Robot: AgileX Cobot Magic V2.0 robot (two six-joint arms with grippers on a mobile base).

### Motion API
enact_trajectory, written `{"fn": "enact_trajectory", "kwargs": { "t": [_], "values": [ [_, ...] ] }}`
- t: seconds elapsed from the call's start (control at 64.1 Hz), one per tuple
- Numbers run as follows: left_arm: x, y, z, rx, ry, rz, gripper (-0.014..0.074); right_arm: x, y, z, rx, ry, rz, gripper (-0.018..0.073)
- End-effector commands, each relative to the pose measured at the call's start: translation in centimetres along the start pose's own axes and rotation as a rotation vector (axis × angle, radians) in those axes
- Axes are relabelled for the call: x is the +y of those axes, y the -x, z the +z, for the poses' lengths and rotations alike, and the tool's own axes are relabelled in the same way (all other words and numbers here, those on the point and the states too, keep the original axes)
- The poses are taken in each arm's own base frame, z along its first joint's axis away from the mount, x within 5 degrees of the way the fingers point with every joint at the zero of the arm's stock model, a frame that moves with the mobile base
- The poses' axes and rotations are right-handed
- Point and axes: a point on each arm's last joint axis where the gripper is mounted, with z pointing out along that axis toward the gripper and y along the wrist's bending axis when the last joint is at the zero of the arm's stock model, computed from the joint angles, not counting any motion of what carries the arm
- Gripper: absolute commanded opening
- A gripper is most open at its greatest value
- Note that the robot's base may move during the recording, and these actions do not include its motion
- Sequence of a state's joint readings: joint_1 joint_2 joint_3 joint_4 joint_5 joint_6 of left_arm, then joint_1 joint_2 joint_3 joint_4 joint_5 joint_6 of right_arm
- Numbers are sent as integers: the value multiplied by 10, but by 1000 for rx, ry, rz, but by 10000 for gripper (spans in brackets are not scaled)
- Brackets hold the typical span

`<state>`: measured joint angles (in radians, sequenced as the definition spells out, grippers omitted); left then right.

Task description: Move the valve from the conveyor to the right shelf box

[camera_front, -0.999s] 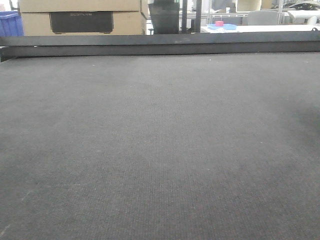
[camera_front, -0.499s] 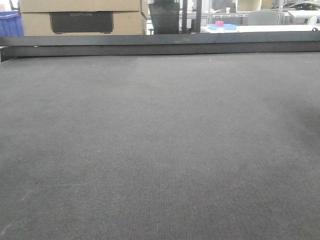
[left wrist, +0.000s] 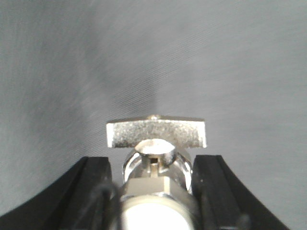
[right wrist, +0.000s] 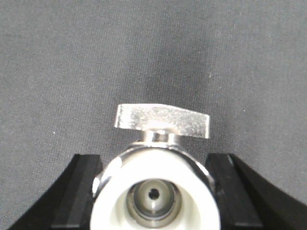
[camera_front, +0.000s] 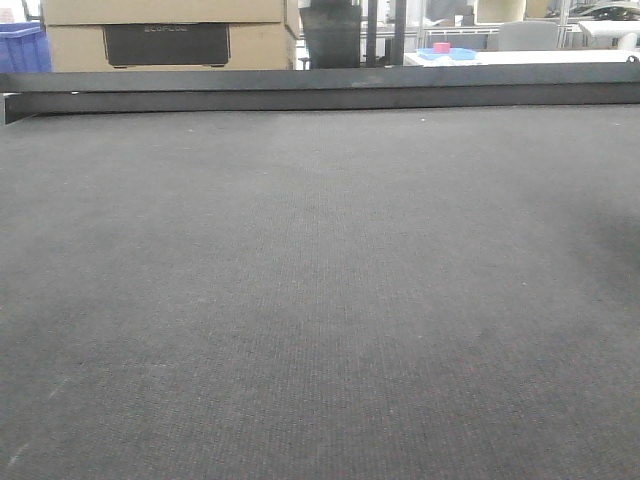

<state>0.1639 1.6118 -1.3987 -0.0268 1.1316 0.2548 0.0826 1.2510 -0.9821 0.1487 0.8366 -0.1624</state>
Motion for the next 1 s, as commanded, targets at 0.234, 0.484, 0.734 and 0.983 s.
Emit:
{"fn": "enact_trajectory", "kwargs": {
  "t": [0.234, 0.484, 0.734, 0.983],
  "values": [
    [-31, -50, -50, -363, -26, -49, -111, 1, -1, -7, -85, -2, 6, -153],
    [-42, -109, -67, -616, 36, -62, -111, 3, -33, -14, -179, -18, 11, -153],
    [-51, -156, -97, -870, 87, -59, -111, 8, -50, -61, -404, -35, -6, -153],
    [-59, -173, -124, -1050, 92, -30, -111, 13, -62, -111, -686, -58, -23, -153]
  ]
}}
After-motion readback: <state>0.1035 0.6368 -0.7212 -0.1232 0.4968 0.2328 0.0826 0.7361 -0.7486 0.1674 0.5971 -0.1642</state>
